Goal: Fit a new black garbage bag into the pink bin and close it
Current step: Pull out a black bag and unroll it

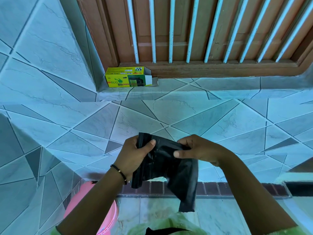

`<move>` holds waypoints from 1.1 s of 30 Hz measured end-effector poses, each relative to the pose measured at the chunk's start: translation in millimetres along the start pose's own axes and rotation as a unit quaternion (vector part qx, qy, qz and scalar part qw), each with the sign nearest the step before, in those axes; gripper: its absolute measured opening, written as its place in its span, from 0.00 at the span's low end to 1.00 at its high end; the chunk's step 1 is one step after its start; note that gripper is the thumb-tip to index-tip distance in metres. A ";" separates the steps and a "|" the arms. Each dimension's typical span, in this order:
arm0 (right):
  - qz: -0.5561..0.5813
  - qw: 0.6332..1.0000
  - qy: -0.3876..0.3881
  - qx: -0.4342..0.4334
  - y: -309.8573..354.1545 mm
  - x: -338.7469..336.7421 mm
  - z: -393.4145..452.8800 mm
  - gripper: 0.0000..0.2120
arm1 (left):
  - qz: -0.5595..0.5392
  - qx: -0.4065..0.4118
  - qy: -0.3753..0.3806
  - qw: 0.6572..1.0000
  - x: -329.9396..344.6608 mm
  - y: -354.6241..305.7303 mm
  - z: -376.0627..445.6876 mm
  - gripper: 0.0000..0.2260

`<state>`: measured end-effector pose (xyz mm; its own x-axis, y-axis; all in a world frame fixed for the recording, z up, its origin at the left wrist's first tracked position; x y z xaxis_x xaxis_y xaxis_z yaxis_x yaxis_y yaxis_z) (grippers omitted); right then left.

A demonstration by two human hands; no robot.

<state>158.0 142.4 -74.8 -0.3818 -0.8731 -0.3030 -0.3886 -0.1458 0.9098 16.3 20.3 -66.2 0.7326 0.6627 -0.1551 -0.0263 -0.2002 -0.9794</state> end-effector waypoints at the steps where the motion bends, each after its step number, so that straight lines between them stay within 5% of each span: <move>1: 0.031 0.999 -0.007 -0.011 3.8 1.5 1.0 0.10 | -0.008 -0.004 0.007 1.000 1.7 -1.0 -0.5 0.03; 9: 0.048 0.993 -0.083 -0.066 11.8 8.3 7.9 0.08 | -0.027 -0.012 0.001 1.000 6.5 -6.1 -5.1 0.04; 15: 0.061 0.996 -0.042 -0.051 11.2 7.8 6.4 0.07 | 0.038 0.031 -0.019 0.999 0.5 -12.1 -5.2 0.05; 21: 0.054 0.997 -0.030 -0.048 18.7 29.1 11.8 0.24 | 0.094 0.065 -0.002 0.993 6.1 -16.6 -6.7 0.04; 23: 0.056 0.996 -0.034 -0.055 20.1 32.0 10.6 0.22 | 0.098 0.059 -0.015 0.993 5.4 -14.3 -6.7 0.03; 33: 0.203 0.972 -0.044 -0.108 30.6 31.9 9.0 0.10 | -0.155 -0.088 -0.008 0.984 8.8 -13.0 -12.0 0.07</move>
<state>126.3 114.3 -59.2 -0.5409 -0.8373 0.0794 -0.0091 0.1002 0.9949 31.3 20.1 -53.3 0.6764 0.7221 0.1451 0.3167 -0.1072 -0.9424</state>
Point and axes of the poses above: each hand's wrist, its own z-axis towards the middle knuckle, its own x-axis out of the palm, y = z × x, the point moved 5 cm from there along z, towards the middle knuckle, and after that the axes turned 8 degrees about -y, right-handed, at the moved point
